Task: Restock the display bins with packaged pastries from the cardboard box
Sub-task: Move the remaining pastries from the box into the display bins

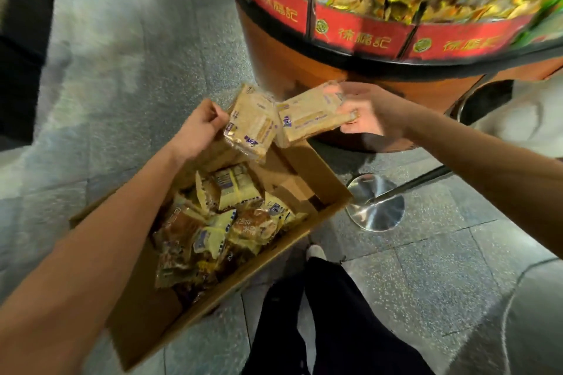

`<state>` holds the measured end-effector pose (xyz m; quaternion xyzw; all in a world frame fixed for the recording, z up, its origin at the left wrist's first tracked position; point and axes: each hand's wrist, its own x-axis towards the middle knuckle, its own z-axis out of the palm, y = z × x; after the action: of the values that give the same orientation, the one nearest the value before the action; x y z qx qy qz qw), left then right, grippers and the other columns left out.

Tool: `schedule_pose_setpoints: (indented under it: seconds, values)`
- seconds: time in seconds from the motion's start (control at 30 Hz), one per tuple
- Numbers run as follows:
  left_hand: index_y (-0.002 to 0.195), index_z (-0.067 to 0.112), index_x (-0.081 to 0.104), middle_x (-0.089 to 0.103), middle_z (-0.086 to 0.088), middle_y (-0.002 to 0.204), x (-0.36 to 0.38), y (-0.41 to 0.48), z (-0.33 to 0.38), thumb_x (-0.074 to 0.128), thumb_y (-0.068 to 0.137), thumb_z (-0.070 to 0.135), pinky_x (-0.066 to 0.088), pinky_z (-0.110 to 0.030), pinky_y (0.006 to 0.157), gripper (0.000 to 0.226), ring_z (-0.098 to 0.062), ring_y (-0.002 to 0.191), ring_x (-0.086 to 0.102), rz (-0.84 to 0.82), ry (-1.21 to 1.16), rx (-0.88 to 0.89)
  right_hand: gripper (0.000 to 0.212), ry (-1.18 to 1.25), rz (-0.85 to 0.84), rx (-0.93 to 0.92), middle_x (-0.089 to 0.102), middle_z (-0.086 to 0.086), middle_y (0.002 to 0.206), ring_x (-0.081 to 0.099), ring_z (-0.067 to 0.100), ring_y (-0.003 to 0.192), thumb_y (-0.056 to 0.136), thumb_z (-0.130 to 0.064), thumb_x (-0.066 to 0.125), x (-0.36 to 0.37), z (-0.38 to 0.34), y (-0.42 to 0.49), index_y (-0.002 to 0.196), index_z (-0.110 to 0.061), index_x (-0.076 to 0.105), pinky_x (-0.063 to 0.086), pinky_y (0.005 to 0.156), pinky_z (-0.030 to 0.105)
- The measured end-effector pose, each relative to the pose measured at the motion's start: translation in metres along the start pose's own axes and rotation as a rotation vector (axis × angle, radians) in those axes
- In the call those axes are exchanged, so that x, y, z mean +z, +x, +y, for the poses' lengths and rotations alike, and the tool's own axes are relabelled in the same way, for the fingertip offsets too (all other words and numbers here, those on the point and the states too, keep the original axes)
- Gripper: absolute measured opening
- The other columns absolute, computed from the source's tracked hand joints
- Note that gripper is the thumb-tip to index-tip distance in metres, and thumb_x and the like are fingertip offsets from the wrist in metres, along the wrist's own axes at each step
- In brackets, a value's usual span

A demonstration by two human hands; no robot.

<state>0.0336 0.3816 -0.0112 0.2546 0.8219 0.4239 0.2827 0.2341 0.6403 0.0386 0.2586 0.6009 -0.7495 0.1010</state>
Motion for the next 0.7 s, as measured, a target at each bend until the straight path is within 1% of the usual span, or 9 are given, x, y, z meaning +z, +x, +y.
schedule_pose_setpoints:
  seconds: [0.07,0.13,0.2,0.33,0.4,0.5,0.57,0.63,0.7]
  values:
    - [0.084,0.023,0.043,0.047,0.003,0.079,-0.005,-0.015,0.018,0.048,0.101,0.011,0.039,-0.030,0.071,0.022,-0.009,0.069,0.044,-0.027,-0.009,0.030,0.033,-0.061,0.043,-0.050,0.063,0.002,0.099,0.067,0.006,0.072,0.096,0.004,0.041,0.013,-0.010,-0.029,0.121,-0.013,0.055,0.053,0.062,0.020]
    - [0.085,0.022,0.042,0.049,0.003,0.080,-0.011,-0.032,0.037,0.046,0.102,0.012,0.042,-0.033,0.073,0.021,-0.010,0.070,0.047,-0.041,-0.016,0.062,0.045,-0.063,0.091,-0.090,0.057,0.006,0.108,0.066,0.009,0.072,0.092,0.008,0.044,0.023,-0.018,-0.059,0.132,-0.012,0.052,0.053,0.058,0.020]
    - [0.086,0.022,0.042,0.053,0.001,0.084,-0.017,-0.047,0.058,0.044,0.104,0.014,0.047,-0.038,0.077,0.019,-0.013,0.075,0.051,-0.073,-0.020,0.095,0.052,-0.035,0.146,-0.126,0.056,0.012,0.113,0.066,0.015,0.075,0.088,0.010,0.049,0.032,-0.022,-0.088,0.132,-0.017,0.056,0.055,0.060,0.024]
    - [0.086,0.022,0.042,0.054,0.003,0.082,-0.014,-0.079,0.106,0.043,0.104,0.013,0.049,-0.021,0.067,0.020,0.000,0.067,0.055,-0.148,-0.042,0.218,0.051,-0.065,0.237,-0.190,0.062,0.013,0.103,0.064,0.025,0.083,0.085,0.009,0.054,0.036,-0.015,-0.154,0.116,-0.029,0.066,0.055,0.073,0.034]
    - [0.090,0.025,0.045,0.056,0.004,0.083,-0.008,-0.090,0.127,0.045,0.102,0.011,0.048,-0.021,0.065,0.019,0.002,0.066,0.058,-0.186,-0.040,0.287,0.052,-0.061,0.286,-0.245,0.061,0.015,0.106,0.065,0.027,0.086,0.085,0.011,0.052,0.036,-0.008,-0.189,0.118,-0.027,0.066,0.056,0.072,0.033]
    - [0.115,0.031,0.047,0.070,-0.003,0.090,0.011,-0.110,0.153,0.047,0.102,0.009,0.055,-0.029,0.071,0.026,-0.014,0.078,0.067,-0.340,-0.054,0.369,0.052,-0.015,0.364,-0.318,0.057,0.014,0.105,0.069,0.016,0.074,0.086,0.015,0.050,0.038,0.006,-0.244,0.121,-0.021,0.062,0.056,0.061,0.027]
    - [0.126,0.032,0.051,0.071,-0.003,0.102,0.030,-0.124,0.172,0.045,0.102,0.007,0.057,-0.024,0.075,0.035,-0.016,0.088,0.069,-0.433,-0.013,0.423,0.053,-0.050,0.458,-0.336,0.056,0.014,0.109,0.069,0.016,0.076,0.083,0.013,0.054,0.035,0.018,-0.279,0.116,-0.027,0.065,0.059,0.067,0.032]
    - [0.116,0.033,0.062,0.067,0.006,0.114,0.054,-0.137,0.192,0.044,0.103,0.008,0.051,-0.016,0.082,0.034,-0.011,0.102,0.064,-0.472,0.064,0.490,0.052,-0.047,0.537,-0.361,0.057,0.013,0.118,0.070,0.020,0.083,0.081,0.012,0.058,0.031,0.032,-0.314,0.111,-0.030,0.067,0.060,0.071,0.035]
    - [0.104,0.036,0.067,0.064,0.012,0.117,0.082,-0.147,0.210,0.046,0.103,0.011,0.045,-0.017,0.092,0.032,-0.006,0.110,0.059,-0.500,0.117,0.532,0.047,-0.030,0.609,-0.380,0.059,0.008,0.113,0.070,0.018,0.079,0.083,0.011,0.059,0.026,0.047,-0.348,0.108,-0.028,0.067,0.058,0.066,0.029]
